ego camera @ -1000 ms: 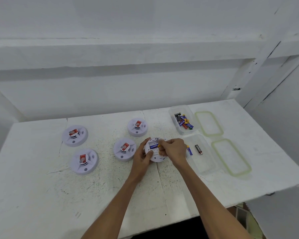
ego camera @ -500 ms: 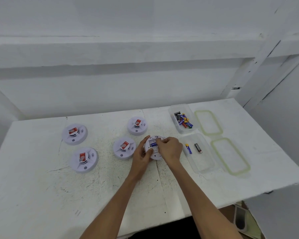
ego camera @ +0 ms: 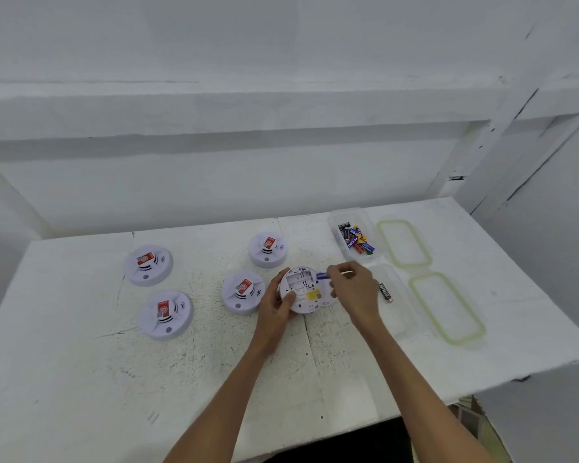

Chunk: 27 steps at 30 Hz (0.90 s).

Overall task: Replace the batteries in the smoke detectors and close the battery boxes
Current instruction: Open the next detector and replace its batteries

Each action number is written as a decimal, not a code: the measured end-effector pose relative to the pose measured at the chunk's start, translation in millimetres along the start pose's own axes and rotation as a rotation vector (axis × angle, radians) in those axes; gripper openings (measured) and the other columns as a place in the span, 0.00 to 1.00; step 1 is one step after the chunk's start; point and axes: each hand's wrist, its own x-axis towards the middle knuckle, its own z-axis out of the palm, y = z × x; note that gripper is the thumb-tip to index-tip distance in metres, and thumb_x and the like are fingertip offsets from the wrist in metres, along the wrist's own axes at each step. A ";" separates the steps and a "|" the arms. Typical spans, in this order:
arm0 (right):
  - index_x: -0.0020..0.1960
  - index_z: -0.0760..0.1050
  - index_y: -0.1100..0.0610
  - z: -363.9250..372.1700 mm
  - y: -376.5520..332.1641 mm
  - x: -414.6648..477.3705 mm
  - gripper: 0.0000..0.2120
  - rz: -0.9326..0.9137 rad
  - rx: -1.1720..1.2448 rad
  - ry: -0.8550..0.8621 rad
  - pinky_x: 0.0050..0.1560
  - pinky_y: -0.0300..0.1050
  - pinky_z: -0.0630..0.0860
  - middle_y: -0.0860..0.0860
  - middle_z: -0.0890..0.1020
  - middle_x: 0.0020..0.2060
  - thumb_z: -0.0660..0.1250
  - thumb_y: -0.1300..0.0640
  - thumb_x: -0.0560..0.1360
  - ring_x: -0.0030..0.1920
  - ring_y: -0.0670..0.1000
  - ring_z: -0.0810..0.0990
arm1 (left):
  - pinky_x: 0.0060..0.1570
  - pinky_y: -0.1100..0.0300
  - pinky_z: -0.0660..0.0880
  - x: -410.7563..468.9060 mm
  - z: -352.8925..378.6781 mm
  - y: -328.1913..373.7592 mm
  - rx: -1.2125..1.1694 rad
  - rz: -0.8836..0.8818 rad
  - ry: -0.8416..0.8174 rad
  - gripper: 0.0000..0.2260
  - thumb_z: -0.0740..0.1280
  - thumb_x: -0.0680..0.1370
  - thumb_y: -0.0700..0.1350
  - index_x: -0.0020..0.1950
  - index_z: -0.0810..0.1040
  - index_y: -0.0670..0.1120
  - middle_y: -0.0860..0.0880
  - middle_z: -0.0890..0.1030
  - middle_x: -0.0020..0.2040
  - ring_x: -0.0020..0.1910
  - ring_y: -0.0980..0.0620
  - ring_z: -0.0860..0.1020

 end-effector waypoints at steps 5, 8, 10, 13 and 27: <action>0.42 0.78 0.52 -48.7 12.4 23.3 0.07 -0.020 -0.062 0.156 0.41 0.48 0.80 0.49 0.84 0.32 0.68 0.49 0.72 0.34 0.52 0.84 | 0.59 0.50 0.82 1.4 -1.1 -2.6 -0.011 -0.015 -0.016 0.21 0.64 0.84 0.37 0.72 0.72 0.60 0.52 0.78 0.70 0.67 0.52 0.79; 0.43 0.77 0.55 -68.9 26.3 30.7 0.08 0.004 -0.158 0.175 0.38 0.43 0.76 0.53 0.83 0.31 0.68 0.50 0.73 0.36 0.52 0.83 | 0.61 0.47 0.82 2.8 -0.8 -4.3 -0.013 -0.021 -0.019 0.22 0.64 0.84 0.37 0.73 0.72 0.59 0.52 0.78 0.71 0.68 0.51 0.78; 0.43 0.77 0.56 -74.5 39.4 33.2 0.08 0.008 -0.207 0.158 0.38 0.45 0.78 0.55 0.83 0.33 0.69 0.52 0.73 0.36 0.53 0.83 | 0.60 0.48 0.82 3.2 -0.9 -3.8 -0.021 -0.026 -0.022 0.22 0.64 0.84 0.37 0.73 0.72 0.59 0.52 0.78 0.71 0.68 0.51 0.78; 0.43 0.76 0.55 -75.8 59.3 35.8 0.03 0.024 -0.290 0.112 0.37 0.48 0.80 0.56 0.82 0.36 0.69 0.56 0.73 0.35 0.54 0.83 | 0.57 0.52 0.83 3.5 -0.9 -3.0 -0.019 -0.029 -0.029 0.22 0.64 0.84 0.37 0.72 0.72 0.60 0.51 0.77 0.72 0.68 0.50 0.78; 0.37 0.77 0.48 -67.1 80.1 38.7 0.10 -0.003 -0.571 -0.018 0.37 0.48 0.78 0.53 0.81 0.38 0.65 0.61 0.74 0.38 0.54 0.79 | 0.53 0.52 0.84 -0.3 -0.6 0.2 -0.032 -0.029 -0.037 0.22 0.65 0.84 0.39 0.74 0.71 0.60 0.52 0.77 0.72 0.67 0.50 0.79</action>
